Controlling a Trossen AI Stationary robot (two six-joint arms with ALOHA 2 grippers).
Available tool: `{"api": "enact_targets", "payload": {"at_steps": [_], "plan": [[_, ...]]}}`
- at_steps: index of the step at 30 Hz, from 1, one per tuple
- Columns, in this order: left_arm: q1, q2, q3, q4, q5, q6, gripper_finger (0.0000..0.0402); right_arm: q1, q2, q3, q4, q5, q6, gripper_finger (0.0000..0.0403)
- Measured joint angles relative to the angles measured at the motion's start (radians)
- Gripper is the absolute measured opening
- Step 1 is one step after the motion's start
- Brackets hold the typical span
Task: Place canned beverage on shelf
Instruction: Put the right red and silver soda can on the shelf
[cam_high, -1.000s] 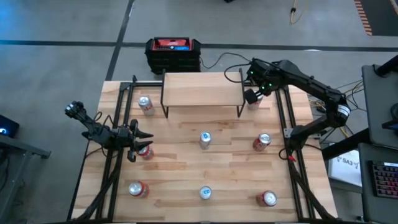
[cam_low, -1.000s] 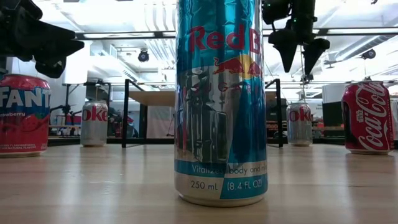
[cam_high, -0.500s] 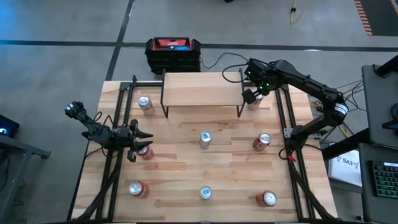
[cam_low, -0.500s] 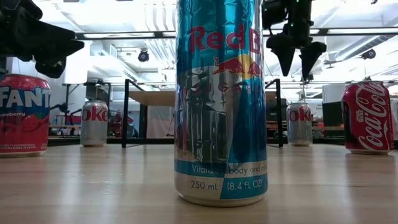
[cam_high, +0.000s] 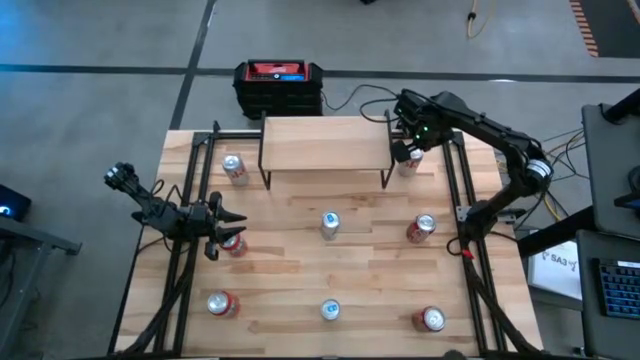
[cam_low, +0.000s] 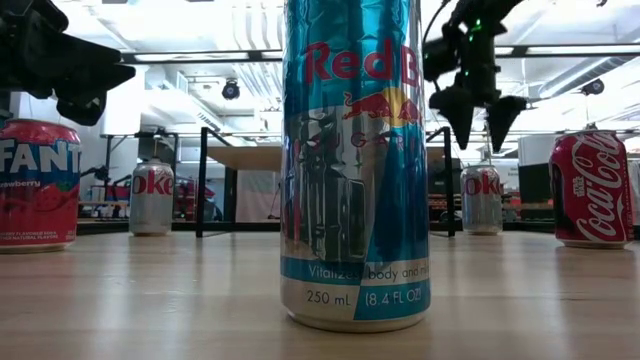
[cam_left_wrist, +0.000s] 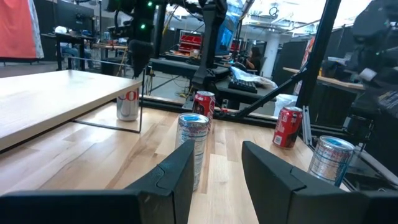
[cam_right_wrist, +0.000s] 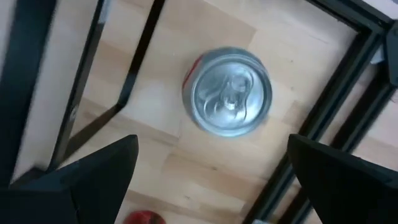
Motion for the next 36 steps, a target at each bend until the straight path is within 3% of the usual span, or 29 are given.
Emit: {"api": "enact_targets", "payload": {"at_steps": [16,27,36], "plan": [[0.000,0.000,0.000,0.000,0.000,0.000,0.0118,-0.063,0.121,-0.010,0.041,-0.019,-0.049,0.0400],[0.000,0.000,0.000,-0.002,0.000,0.000,0.0118,-0.079,0.114,-0.014,0.077,-0.040,-0.054,0.0397],[0.000,0.000,0.000,-0.001,0.000,0.000,0.0118,-0.079,0.097,-0.034,0.077,-0.042,-0.049,0.0324]]}}
